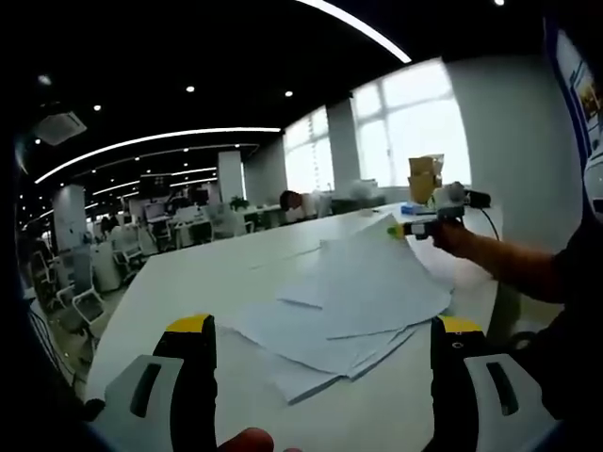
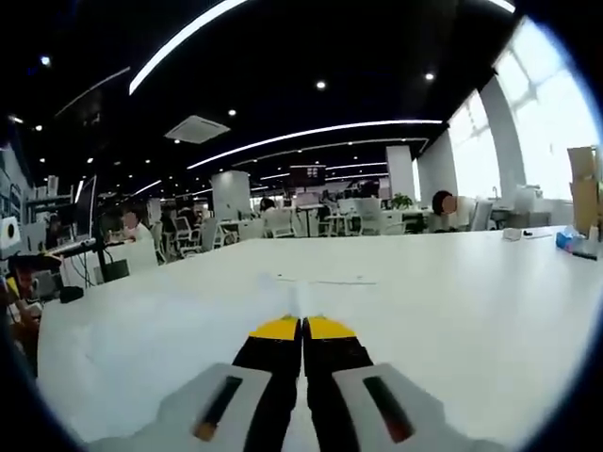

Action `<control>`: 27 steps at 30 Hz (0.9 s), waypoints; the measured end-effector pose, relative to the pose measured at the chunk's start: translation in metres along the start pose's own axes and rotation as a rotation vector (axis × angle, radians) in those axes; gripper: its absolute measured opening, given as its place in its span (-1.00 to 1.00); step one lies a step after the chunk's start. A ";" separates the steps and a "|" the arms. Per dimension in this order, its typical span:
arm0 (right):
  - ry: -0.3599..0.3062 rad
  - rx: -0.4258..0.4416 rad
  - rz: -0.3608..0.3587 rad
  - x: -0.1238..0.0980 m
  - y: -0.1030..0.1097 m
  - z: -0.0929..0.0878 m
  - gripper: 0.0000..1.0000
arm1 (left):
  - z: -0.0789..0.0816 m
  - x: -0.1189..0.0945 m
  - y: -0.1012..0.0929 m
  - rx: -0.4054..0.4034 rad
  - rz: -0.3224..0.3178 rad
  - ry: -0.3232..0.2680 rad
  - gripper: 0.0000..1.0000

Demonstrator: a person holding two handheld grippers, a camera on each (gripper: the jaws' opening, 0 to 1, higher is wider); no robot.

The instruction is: Organize the stack of printing papers by aligning and flattening the scattered papers on the table

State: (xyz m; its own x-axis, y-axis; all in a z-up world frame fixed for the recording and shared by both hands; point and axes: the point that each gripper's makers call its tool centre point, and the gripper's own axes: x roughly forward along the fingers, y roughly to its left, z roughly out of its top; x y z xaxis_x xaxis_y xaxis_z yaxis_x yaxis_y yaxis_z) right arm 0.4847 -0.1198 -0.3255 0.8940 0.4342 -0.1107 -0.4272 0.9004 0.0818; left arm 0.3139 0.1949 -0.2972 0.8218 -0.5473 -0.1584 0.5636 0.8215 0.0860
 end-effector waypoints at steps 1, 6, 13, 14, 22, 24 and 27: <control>-0.003 -0.002 0.002 0.000 0.002 0.001 -1.00 | 0.001 0.000 0.000 0.001 0.000 -0.001 0.93; -0.019 -0.004 0.013 0.006 -0.001 0.008 -1.00 | 0.001 -0.002 0.002 0.001 0.008 -0.002 0.93; -0.048 0.009 0.033 0.009 -0.002 0.023 -1.00 | 0.002 -0.004 0.003 0.002 0.008 -0.005 0.93; -0.052 0.011 0.036 0.009 -0.001 0.024 -1.00 | 0.001 -0.004 0.003 0.001 0.008 -0.006 0.93; -0.079 0.008 0.054 0.008 0.006 0.038 -1.00 | -0.001 -0.006 0.005 -0.004 0.008 -0.009 0.93; -0.083 0.007 0.057 0.007 0.009 0.040 -1.00 | -0.002 -0.006 0.005 -0.005 0.010 -0.008 0.93; -0.098 0.003 0.064 0.005 0.013 0.046 -1.00 | -0.001 -0.008 0.006 -0.006 0.012 -0.011 0.93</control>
State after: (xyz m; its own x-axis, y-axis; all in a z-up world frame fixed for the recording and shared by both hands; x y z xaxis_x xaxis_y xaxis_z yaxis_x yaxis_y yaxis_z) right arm 0.4900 -0.1069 -0.2790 0.8737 0.4864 -0.0082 -0.4838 0.8707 0.0888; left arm 0.3111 0.2042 -0.2962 0.8295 -0.5389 -0.1463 0.5531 0.8291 0.0817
